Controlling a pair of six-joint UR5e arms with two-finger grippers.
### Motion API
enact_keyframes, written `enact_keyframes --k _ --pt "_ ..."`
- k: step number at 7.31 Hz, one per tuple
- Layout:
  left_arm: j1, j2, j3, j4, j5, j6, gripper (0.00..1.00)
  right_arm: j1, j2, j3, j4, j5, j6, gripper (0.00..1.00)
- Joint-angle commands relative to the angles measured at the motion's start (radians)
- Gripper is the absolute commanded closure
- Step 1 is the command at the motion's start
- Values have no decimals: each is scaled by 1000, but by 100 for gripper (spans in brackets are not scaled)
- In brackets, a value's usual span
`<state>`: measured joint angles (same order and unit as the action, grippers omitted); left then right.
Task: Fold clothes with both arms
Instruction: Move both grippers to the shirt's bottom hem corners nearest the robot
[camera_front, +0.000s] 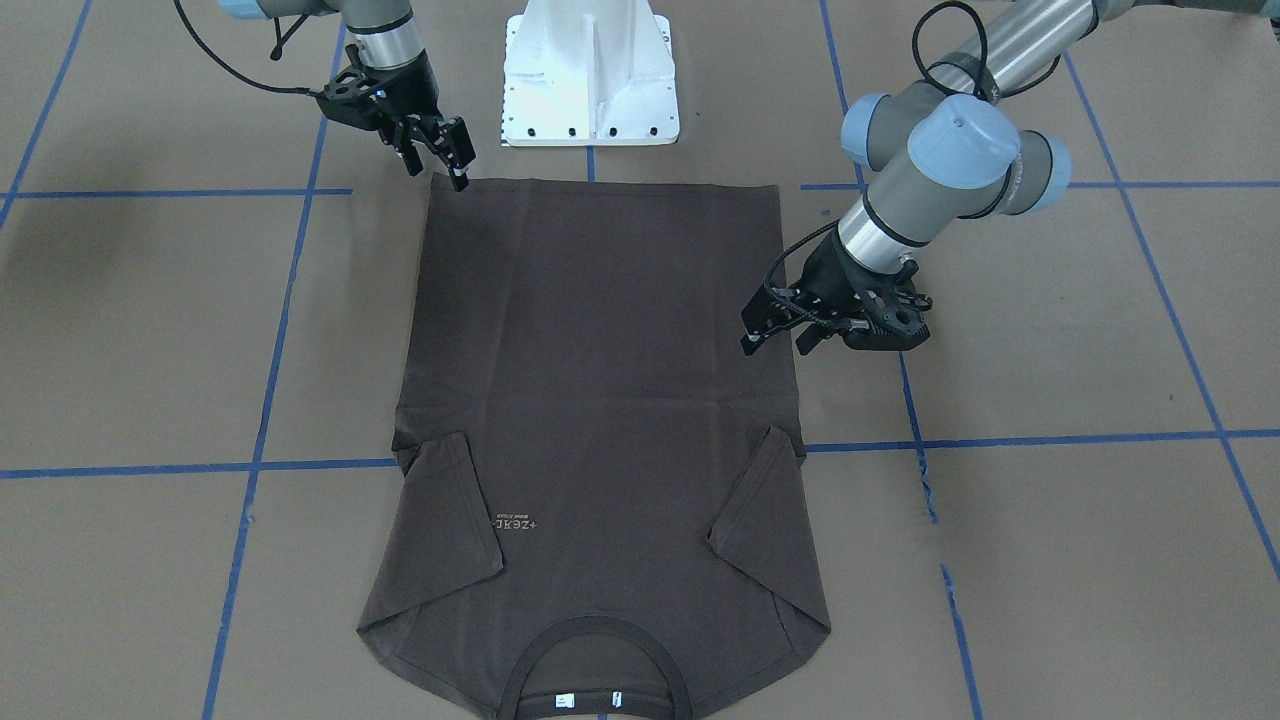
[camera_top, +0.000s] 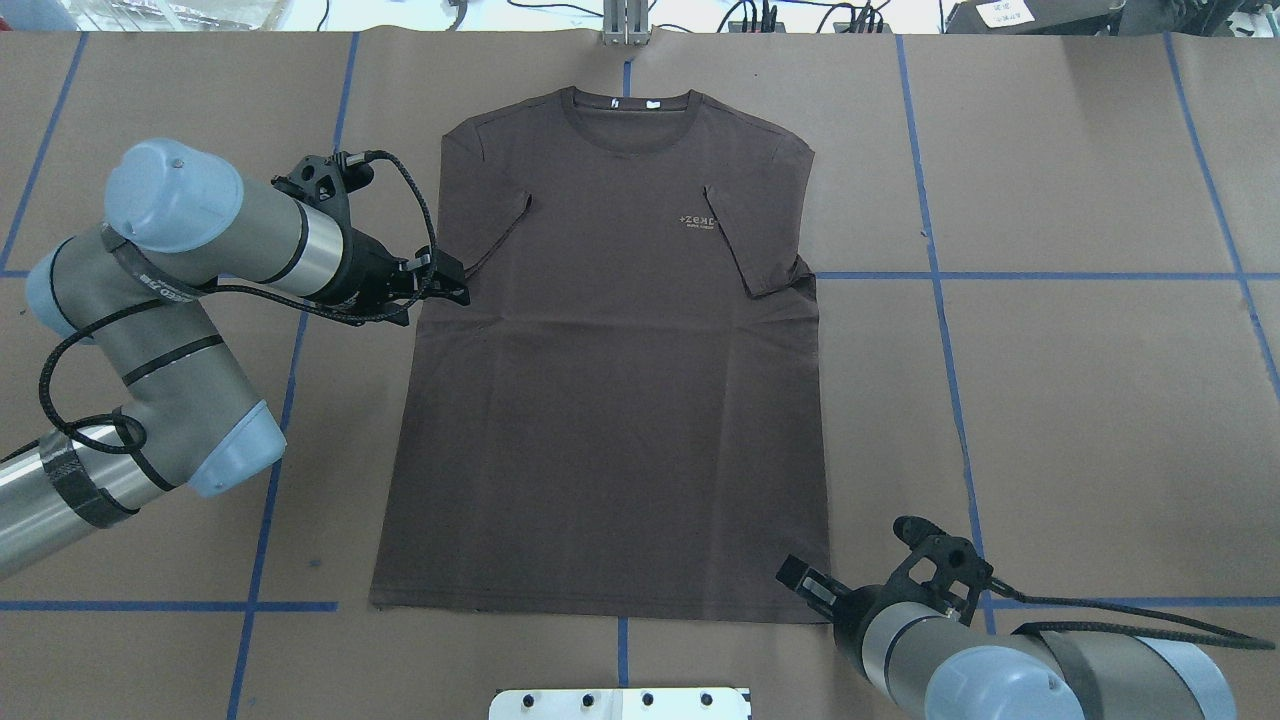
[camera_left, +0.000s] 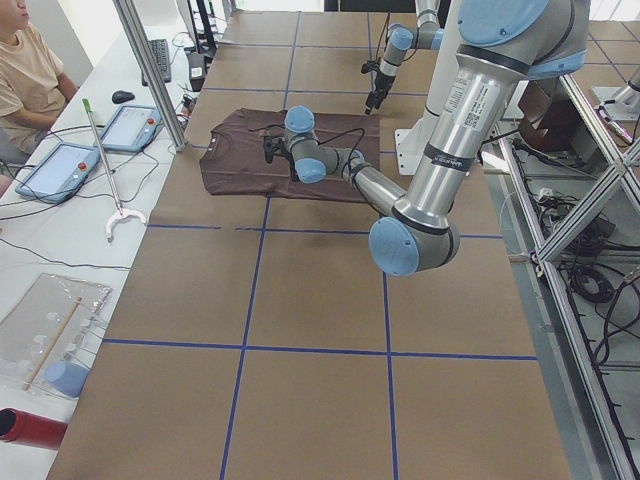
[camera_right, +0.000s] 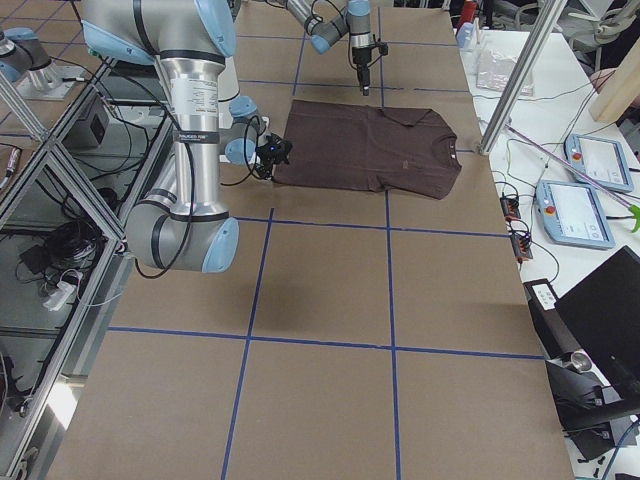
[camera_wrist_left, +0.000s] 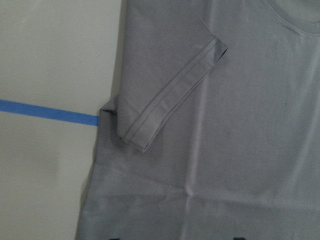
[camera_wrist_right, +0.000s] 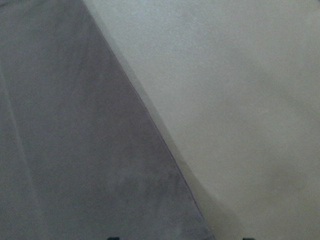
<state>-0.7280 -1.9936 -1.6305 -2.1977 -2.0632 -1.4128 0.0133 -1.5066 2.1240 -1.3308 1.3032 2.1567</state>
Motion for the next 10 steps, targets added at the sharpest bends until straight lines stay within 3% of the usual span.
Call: enact_keyframes --k 1,4,5,6,7,8,10 --pt "12 2 -8 -2 15 -31 14 -38 2 5 -67 -15 28 19" --pt "48 2 -5 0 60 -31 12 -42 8 -19 -67 -12 23 28" --pt "59 2 -3 -2 58 -29 12 -42 16 -18 -67 -12 25 35" --pt "59 6 -3 -4 60 -29 12 -42 32 -22 -67 -12 26 57" --pt "59 6 -3 -4 60 -29 12 -42 37 -27 -68 -13 26 91" --pt "59 6 0 -5 60 -28 12 -41 37 -32 -67 -13 25 100" --pt "59 6 0 -5 60 -28 12 -27 34 -26 -67 -10 19 100"
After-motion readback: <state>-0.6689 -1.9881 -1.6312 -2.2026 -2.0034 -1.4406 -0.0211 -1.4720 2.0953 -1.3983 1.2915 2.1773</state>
